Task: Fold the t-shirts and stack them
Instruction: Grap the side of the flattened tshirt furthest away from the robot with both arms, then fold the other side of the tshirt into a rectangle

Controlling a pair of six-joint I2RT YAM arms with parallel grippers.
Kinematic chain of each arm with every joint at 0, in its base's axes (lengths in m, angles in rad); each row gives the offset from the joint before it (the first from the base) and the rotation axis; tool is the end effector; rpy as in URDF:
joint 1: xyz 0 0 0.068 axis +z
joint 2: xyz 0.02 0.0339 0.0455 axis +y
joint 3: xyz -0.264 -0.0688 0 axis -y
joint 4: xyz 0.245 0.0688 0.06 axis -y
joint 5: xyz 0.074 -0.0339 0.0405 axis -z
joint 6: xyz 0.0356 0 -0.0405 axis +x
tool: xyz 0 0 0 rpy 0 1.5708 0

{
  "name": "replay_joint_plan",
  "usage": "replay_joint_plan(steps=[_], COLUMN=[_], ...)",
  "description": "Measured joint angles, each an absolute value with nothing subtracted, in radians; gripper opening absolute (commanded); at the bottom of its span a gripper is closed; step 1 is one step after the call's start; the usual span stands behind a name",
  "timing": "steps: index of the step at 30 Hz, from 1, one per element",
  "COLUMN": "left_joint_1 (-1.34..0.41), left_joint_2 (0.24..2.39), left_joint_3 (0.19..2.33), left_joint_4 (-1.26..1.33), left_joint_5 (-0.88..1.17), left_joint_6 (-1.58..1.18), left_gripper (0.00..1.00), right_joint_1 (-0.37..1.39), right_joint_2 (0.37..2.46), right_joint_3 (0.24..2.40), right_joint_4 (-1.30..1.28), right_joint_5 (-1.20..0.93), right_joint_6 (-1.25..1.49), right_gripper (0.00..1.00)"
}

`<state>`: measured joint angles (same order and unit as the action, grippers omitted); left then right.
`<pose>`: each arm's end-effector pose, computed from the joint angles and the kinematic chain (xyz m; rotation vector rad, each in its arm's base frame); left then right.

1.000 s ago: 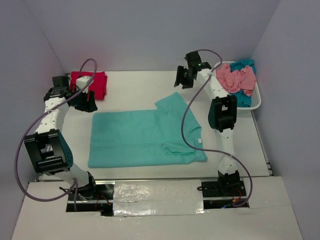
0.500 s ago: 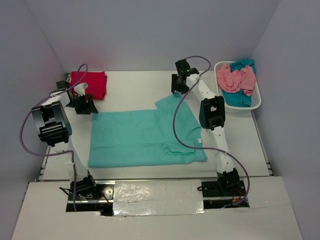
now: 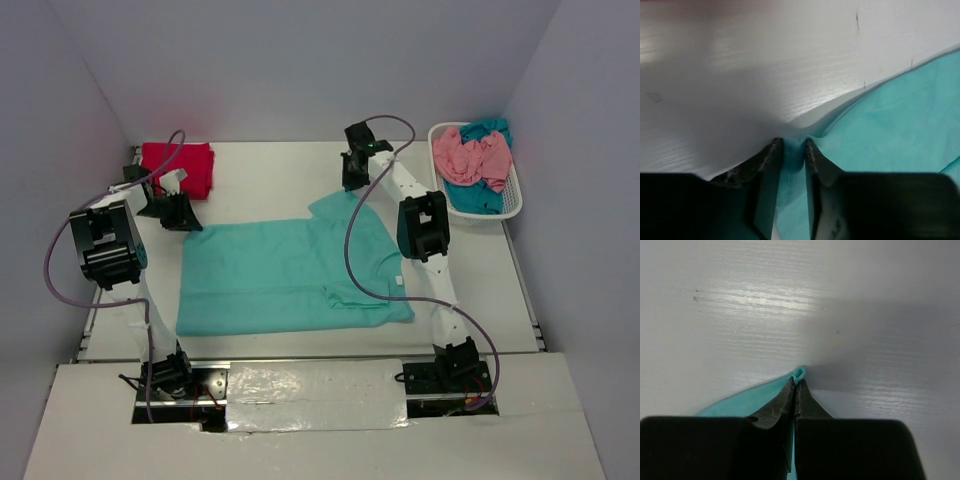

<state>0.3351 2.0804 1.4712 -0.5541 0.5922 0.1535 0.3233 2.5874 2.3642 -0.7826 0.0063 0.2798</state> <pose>0.4080 0.1210 0.1579 -0.0709 2.5453 -0.6252 0.5267 0.1762 0.1641 -0.0540 2.5914 0.2156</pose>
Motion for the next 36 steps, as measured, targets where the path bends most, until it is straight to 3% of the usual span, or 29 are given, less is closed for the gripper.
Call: replay_joint_plan(steps=[3,13,20,25,30,36], left_joint_1=[0.318,0.312,0.312,0.312,0.312,0.311], left_joint_2=[2.093,2.072,1.908,1.781,1.76,1.735], left_joint_3=[1.468,1.484,1.5,1.355,1.254,1.202], left_joint_4=[-0.583,-0.665,-0.749,-0.847,-0.928,-0.971], left_joint_5=[0.611,0.621,0.569,0.498,0.439,0.413], left_joint_6=[0.157,0.241,0.437,0.58,0.659,0.728], left_gripper=[0.0,0.0,0.0,0.0,0.0,0.0], right_joint_1=[0.323,0.3,0.302,0.302,0.302,0.302], right_joint_2=[2.571,2.37,1.909,1.639,1.578,1.51], right_joint_3=[2.333,2.03,1.548,1.225,1.011,0.903], right_joint_4=[-0.76,-0.704,-0.599,-0.522,-0.516,-0.528], right_joint_5=[0.0,-0.078,-0.138,-0.165,-0.177,-0.189], right_joint_6=[0.28,0.294,0.315,0.34,0.365,0.378], right_gripper=[0.0,0.0,0.0,0.0,0.0,0.0])
